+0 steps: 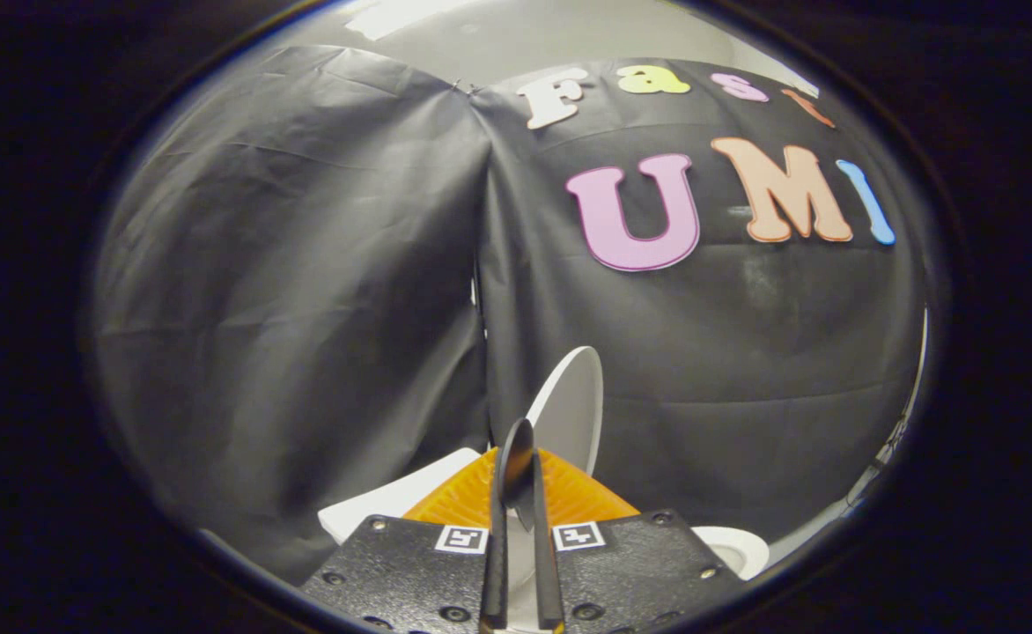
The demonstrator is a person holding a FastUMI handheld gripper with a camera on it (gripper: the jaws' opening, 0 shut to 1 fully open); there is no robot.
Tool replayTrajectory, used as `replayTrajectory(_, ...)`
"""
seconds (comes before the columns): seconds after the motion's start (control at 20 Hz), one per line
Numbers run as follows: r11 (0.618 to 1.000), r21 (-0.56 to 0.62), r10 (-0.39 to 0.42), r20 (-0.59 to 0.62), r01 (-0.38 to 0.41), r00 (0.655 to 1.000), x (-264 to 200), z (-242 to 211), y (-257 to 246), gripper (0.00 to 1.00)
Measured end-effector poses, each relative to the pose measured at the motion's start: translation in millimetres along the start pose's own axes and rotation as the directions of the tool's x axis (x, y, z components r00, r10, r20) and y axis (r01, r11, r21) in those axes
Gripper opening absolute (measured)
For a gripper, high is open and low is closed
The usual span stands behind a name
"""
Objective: Open the toilet lid.
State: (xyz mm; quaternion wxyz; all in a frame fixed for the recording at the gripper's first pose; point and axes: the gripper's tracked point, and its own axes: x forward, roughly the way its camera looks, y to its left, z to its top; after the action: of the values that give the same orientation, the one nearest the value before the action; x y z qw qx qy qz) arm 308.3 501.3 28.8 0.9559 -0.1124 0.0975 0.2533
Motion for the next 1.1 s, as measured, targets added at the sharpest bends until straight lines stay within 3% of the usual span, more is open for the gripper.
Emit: replayTrajectory(1.1,0.972,-0.046,0.227,-0.039,-0.229,0.973,47,-7,89,0.15)
